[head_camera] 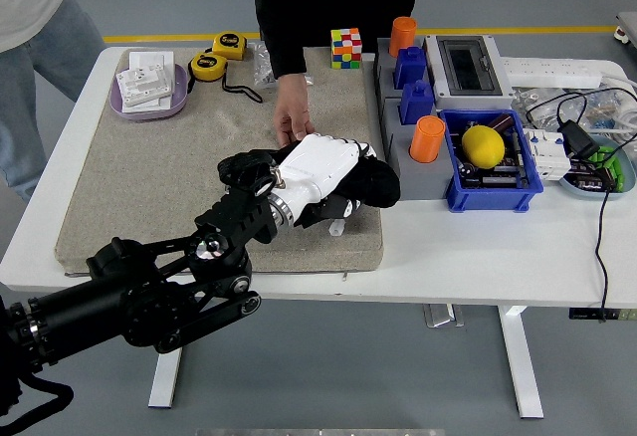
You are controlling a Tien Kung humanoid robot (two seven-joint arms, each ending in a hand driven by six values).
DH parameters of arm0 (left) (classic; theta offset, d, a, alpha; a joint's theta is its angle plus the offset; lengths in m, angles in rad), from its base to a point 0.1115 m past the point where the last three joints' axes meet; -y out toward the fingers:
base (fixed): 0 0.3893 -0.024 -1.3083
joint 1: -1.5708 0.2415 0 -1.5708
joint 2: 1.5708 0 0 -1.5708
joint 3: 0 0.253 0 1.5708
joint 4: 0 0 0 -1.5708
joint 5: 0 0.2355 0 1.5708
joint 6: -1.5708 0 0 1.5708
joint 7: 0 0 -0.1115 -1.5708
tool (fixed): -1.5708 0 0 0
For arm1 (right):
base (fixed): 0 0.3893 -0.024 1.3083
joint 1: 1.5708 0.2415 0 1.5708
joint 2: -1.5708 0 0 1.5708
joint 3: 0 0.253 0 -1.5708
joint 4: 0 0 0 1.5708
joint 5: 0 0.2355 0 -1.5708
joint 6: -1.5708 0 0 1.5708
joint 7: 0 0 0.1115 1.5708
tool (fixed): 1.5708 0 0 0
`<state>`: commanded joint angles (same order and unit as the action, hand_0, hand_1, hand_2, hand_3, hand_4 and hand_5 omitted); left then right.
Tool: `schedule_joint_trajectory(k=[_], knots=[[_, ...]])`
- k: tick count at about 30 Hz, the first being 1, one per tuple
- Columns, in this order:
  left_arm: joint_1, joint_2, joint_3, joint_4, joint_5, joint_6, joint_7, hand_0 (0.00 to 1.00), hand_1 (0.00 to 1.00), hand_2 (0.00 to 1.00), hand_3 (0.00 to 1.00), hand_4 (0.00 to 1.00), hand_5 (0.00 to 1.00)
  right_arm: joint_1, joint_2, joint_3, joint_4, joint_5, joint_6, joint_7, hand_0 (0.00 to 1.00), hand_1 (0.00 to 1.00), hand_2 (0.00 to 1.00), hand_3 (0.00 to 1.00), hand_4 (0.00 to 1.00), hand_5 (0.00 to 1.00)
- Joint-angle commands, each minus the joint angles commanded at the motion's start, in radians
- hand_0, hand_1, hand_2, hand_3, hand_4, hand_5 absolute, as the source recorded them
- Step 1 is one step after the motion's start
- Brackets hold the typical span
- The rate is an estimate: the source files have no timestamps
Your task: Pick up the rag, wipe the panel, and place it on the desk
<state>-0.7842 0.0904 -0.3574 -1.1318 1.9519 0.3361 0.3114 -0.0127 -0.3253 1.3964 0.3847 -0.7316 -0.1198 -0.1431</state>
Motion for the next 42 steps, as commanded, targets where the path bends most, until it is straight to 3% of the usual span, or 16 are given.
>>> schedule_joint_trajectory(k=[12,25,42], knots=[[0.016,0.011,-0.015,0.018,0.005,0.001,0.000,0.234,0.157,0.422,0.269,0.158,0.002,-0.004,0.006,-0.007,-0.001,0.011,-0.008,0.005,0.693,0.473,0.650,0.617,0.998,0.693],[0.041,0.033,-0.083,0.054,0.021,0.006,0.000,0.234,0.155,0.422,0.270,0.153,0.002,-0.012,0.008,0.005,0.001,-0.002,-0.011,0.003,0.693,0.473,0.650,0.617,0.998,0.691],[0.088,0.096,-0.164,0.068,0.053,0.012,-0.006,0.235,0.153,0.423,0.268,0.147,0.002,-0.024,0.009,0.022,-0.001,-0.013,-0.015,-0.001,0.691,0.473,0.651,0.617,0.998,0.690]])
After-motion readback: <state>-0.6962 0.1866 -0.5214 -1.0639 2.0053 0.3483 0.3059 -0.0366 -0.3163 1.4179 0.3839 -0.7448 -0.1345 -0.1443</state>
